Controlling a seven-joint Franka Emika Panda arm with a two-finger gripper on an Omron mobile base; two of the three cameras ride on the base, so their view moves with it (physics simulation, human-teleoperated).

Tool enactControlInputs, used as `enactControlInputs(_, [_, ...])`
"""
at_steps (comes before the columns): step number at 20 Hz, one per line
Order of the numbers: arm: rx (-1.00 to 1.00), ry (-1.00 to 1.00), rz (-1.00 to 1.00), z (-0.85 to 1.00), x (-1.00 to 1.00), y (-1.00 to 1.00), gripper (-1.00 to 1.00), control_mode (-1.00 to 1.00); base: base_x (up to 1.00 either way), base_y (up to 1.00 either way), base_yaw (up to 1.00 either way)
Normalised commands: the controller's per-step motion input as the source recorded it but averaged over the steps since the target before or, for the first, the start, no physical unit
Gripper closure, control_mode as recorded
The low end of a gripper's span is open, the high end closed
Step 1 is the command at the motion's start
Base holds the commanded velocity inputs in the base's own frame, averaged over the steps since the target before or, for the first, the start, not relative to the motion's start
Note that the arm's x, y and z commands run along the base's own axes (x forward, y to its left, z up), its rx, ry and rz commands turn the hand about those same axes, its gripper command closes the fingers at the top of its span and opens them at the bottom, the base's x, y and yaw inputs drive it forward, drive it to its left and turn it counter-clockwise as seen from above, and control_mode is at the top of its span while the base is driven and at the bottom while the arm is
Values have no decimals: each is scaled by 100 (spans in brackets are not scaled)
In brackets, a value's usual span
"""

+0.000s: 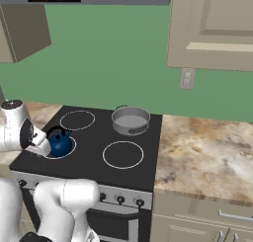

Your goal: Pick the kettle from the counter and place it on a stove burner. Then turn the burner on.

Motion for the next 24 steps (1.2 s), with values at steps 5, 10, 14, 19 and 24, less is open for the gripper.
enactControlInputs(5, [-15,-2,42,-77,-100,32,-100,-100,0,0,0])
enactControlInputs(10, [-2,-12,39,-93,-100,30,-100,-100,0,0,0])
enactControlInputs(14, [15,-28,33,-98,-100,3,-100,-100,0,0,0])
enactControlInputs(19, [33,-55,21,-62,-42,0,-100,-100,0,0,0])
enactControlInputs(24, [49,-72,6,-36,-25,-7,-100,-100,0,0,0])
